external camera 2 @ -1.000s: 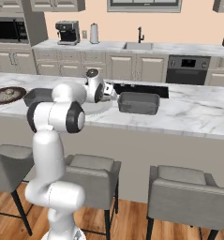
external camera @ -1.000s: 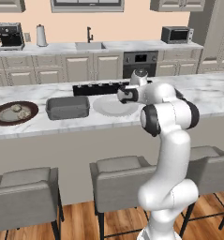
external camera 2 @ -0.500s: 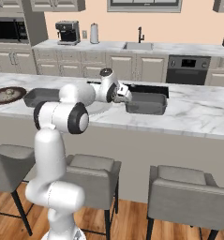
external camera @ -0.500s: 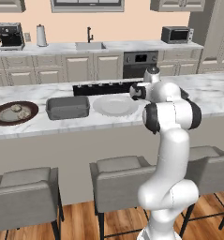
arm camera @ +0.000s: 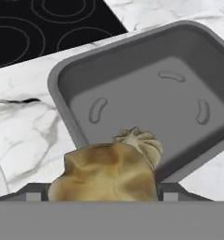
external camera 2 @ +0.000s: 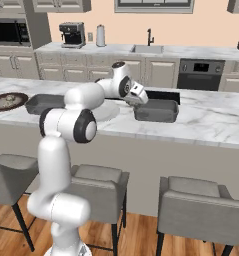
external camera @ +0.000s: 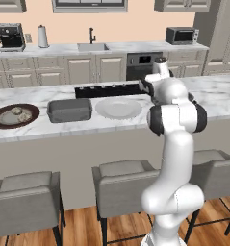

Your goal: Place two dumplings into each of the tupperware containers and then place the containers in the fridge.

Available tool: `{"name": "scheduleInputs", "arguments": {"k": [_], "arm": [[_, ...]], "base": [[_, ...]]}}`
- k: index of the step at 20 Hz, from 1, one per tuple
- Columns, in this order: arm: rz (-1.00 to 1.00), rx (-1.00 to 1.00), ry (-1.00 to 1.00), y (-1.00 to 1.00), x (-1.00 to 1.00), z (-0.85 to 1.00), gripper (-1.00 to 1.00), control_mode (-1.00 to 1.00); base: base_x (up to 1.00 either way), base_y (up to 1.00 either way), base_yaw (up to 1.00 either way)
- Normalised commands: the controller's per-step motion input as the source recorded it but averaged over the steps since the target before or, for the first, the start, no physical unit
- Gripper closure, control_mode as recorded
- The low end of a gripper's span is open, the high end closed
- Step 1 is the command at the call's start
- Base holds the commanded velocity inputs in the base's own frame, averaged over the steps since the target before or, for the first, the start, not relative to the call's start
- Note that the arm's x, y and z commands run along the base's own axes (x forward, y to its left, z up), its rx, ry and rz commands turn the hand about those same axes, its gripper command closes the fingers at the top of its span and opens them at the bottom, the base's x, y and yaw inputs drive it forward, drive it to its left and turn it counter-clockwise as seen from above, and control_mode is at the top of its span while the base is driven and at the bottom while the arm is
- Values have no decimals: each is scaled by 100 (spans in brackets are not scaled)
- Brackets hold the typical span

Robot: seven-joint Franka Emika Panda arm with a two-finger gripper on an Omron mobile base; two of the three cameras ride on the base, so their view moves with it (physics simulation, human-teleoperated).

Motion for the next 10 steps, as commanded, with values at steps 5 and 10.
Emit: {"name": "scheduleInputs", "arguments": {"k": [5, 10], "arm": [[-12, 6, 8, -55, 42, 0, 100, -100], [-3, 2, 5, -31, 36, -8, -100, -100]], "base": [[0, 0, 0], [0, 0, 0]]}}
